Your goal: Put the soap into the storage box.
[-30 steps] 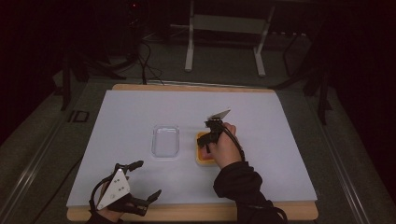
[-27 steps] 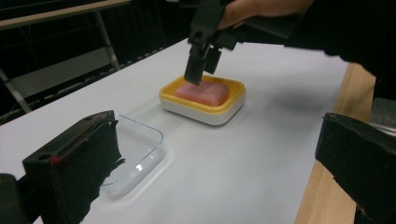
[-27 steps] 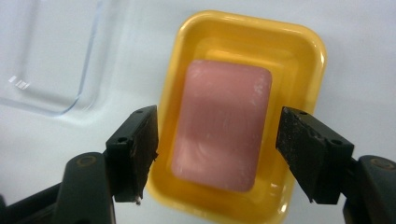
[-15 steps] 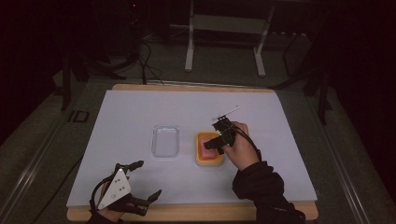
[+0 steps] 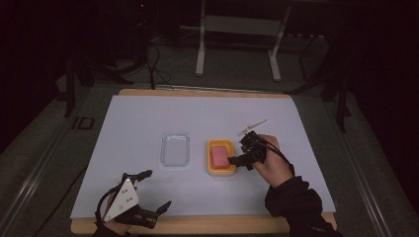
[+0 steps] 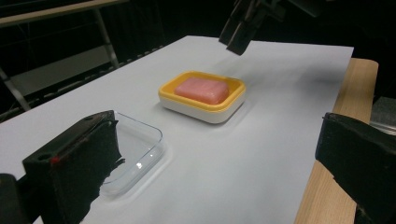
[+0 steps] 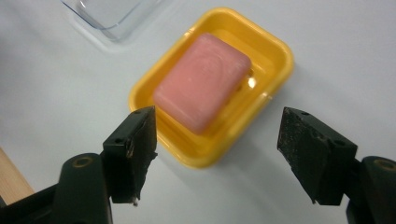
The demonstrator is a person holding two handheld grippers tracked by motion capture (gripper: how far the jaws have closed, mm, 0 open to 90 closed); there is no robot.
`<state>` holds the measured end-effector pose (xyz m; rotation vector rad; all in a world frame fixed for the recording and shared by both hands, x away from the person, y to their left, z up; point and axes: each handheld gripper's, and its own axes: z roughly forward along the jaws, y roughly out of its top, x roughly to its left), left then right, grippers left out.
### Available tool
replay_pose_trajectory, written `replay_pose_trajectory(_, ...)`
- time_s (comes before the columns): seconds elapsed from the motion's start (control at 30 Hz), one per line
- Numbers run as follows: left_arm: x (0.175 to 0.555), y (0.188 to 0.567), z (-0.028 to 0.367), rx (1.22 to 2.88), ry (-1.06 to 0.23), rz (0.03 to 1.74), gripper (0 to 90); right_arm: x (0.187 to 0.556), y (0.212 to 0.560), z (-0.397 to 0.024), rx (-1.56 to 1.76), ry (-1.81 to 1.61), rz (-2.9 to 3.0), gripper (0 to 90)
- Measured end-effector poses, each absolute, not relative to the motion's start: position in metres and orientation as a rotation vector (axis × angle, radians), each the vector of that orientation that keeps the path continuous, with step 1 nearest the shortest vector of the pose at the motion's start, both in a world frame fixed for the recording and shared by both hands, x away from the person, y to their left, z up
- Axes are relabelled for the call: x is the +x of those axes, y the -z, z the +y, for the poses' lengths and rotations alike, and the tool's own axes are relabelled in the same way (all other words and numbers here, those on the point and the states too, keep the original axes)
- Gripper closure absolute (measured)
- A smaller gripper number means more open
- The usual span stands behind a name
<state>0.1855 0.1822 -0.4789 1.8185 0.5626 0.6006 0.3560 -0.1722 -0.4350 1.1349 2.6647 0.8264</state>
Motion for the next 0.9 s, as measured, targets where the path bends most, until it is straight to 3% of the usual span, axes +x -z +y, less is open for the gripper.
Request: replay_pose_trajectory(0.9,0.186,0.479,0.182,1.823,-0.606,0.566,0.4,0.321,0.436,-0.253,1.109,-0.986,2.514,28.4)
